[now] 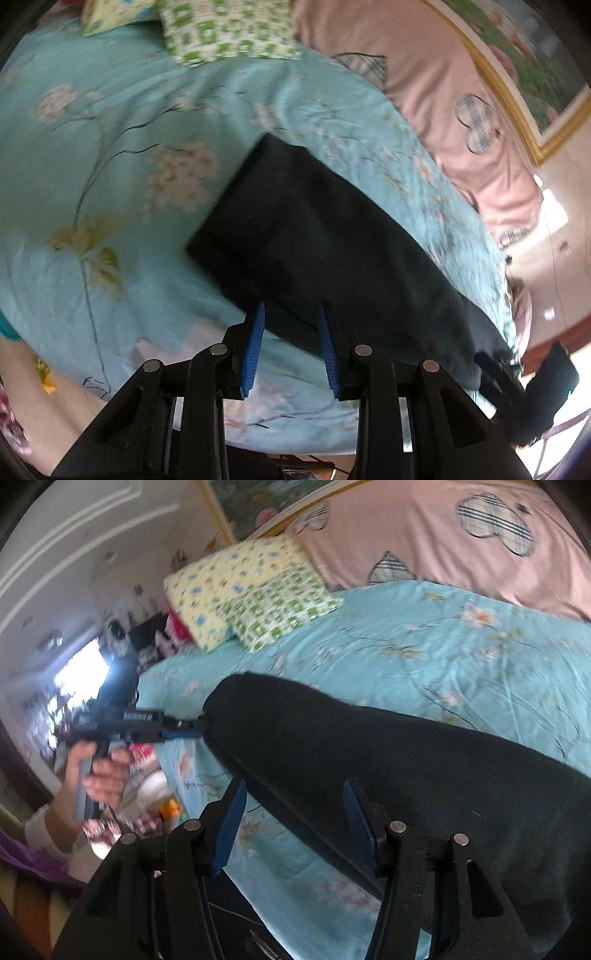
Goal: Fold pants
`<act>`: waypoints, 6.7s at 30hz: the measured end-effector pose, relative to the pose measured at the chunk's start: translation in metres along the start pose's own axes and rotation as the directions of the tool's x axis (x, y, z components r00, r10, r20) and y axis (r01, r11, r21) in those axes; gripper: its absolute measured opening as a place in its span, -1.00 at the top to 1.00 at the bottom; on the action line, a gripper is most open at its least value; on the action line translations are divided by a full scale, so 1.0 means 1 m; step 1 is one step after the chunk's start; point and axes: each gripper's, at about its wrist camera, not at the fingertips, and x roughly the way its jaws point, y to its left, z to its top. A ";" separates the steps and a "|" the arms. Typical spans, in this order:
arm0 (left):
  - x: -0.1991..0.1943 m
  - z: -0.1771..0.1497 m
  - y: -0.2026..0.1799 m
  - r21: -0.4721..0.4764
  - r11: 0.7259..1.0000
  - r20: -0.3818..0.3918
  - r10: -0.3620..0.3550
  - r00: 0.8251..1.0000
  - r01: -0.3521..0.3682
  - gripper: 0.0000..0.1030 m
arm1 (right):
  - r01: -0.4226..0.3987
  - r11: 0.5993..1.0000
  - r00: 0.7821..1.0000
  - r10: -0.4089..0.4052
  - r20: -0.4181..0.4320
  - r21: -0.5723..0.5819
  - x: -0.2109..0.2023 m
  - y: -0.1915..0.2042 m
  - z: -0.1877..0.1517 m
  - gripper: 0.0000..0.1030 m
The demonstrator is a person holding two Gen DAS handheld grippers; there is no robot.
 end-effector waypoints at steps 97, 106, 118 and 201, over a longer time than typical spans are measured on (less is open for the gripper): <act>-0.034 0.022 -0.026 0.172 0.984 0.266 -0.009 0.964 -0.038 0.68 | 0.231 0.900 0.898 -0.344 -0.275 -0.370 0.134 -0.022 0.127 0.82; 0.010 0.054 0.023 0.163 0.974 0.217 0.121 0.969 -0.159 0.68 | 0.307 0.907 0.920 -0.361 -0.155 -0.290 0.188 -0.009 0.132 0.82; -0.037 0.032 0.004 0.139 0.968 0.282 0.164 0.945 -0.210 0.17 | 0.323 0.946 0.946 -0.323 -0.030 -0.007 0.110 -0.030 0.100 0.16; 0.246 -0.151 -0.525 0.658 0.317 -0.730 0.047 0.682 0.683 0.70 | 0.161 0.523 0.820 -0.542 0.181 0.837 -0.185 -0.162 -0.141 0.76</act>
